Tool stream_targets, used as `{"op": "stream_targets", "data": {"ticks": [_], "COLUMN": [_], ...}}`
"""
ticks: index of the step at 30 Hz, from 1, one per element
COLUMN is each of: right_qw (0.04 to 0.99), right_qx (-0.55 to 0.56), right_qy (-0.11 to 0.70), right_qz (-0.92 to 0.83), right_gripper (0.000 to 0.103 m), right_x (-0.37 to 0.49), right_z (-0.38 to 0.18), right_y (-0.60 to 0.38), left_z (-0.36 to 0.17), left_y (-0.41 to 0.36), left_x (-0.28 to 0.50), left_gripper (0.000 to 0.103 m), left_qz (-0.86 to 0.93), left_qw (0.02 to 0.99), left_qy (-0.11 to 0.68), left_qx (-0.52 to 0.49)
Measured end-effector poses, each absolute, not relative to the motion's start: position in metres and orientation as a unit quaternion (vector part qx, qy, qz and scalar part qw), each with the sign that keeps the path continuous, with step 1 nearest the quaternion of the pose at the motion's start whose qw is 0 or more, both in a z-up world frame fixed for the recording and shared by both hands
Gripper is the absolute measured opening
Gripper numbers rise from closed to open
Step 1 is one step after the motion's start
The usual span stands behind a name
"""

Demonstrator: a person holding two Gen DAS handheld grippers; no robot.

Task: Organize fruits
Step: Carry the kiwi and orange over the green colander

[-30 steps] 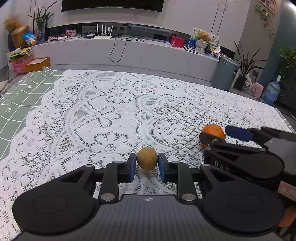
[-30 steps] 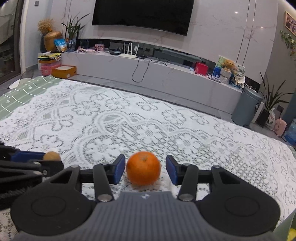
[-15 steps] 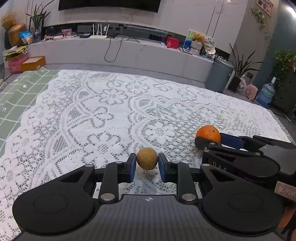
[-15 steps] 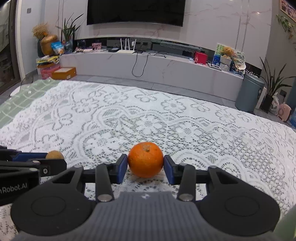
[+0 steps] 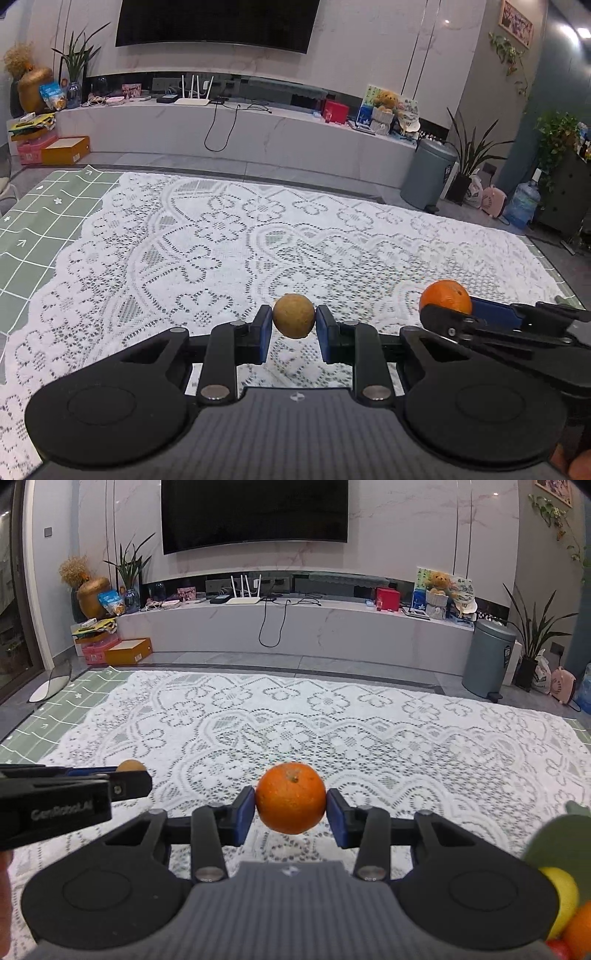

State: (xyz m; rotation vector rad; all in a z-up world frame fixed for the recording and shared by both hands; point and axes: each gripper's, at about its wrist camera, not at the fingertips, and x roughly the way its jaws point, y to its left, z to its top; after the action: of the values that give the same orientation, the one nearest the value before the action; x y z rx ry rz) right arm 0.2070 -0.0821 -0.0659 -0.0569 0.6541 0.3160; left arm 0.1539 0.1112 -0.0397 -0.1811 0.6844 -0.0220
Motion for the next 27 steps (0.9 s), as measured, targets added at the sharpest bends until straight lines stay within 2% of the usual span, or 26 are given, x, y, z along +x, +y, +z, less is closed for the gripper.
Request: {"op": "stream_targets", "data": {"ticks": [13,27], "right_qw": [0.941,0.953], "right_qx": [-0.016,0.013], "right_qy": [0.299,0.283], "right_qz": [0.158,0.107], "right_gripper": [0.039,0.039], "right_x": [0.125,0.075], "right_z": [-0.024,0.02], "right_y": [-0.133,-0.218], "left_z": [-0.011,0.038], "left_y": [0.077,-0.005], "left_x": [0.105,0.07], "left_gripper": [0.028,0.028], "left_qz": [-0.046,-0.118], "left_qw": [0.941,0.949], "left_qy": [0.328,0.29], "left_qx": [-0.072,-0.03]}}
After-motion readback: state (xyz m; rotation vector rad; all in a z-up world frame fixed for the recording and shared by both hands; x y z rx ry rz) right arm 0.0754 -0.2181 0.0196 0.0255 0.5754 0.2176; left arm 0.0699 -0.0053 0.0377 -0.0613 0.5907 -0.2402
